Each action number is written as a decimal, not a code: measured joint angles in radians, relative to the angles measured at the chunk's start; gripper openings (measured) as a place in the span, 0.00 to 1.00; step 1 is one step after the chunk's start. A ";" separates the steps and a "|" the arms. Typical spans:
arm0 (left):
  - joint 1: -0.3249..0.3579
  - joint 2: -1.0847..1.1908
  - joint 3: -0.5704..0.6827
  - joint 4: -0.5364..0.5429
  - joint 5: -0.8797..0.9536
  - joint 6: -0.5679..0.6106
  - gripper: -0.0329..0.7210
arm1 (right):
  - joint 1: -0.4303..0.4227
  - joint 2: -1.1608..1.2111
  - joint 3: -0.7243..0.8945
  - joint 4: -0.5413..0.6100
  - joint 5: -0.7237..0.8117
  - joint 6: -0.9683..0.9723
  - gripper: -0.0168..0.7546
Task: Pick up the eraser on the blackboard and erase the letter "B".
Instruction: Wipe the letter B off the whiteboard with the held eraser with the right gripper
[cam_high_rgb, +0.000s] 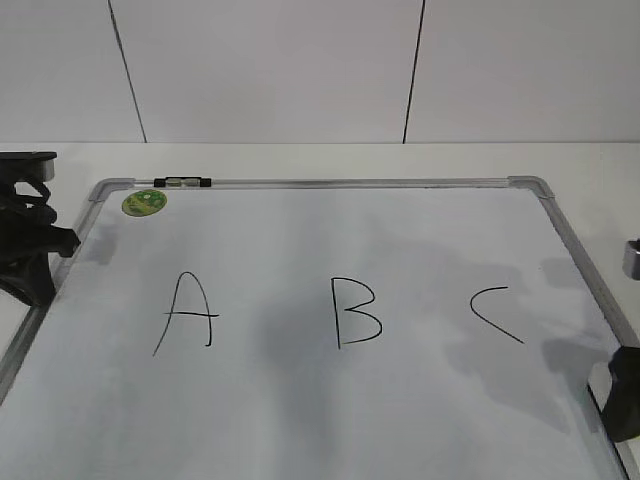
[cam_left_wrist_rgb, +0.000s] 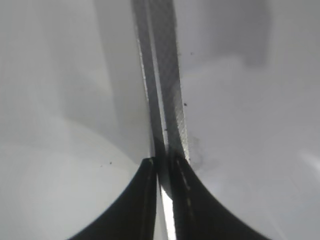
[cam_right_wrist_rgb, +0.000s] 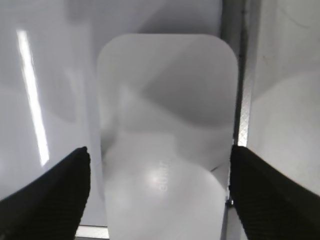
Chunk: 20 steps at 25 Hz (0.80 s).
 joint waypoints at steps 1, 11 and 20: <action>0.000 0.000 0.000 0.000 0.000 0.000 0.12 | 0.002 0.007 0.000 -0.002 0.000 0.000 0.89; 0.000 0.000 0.000 0.000 0.000 0.000 0.12 | 0.004 0.082 0.000 -0.020 0.000 0.000 0.88; 0.000 0.000 0.000 0.000 0.000 0.000 0.12 | 0.006 0.085 -0.004 -0.020 0.032 0.000 0.72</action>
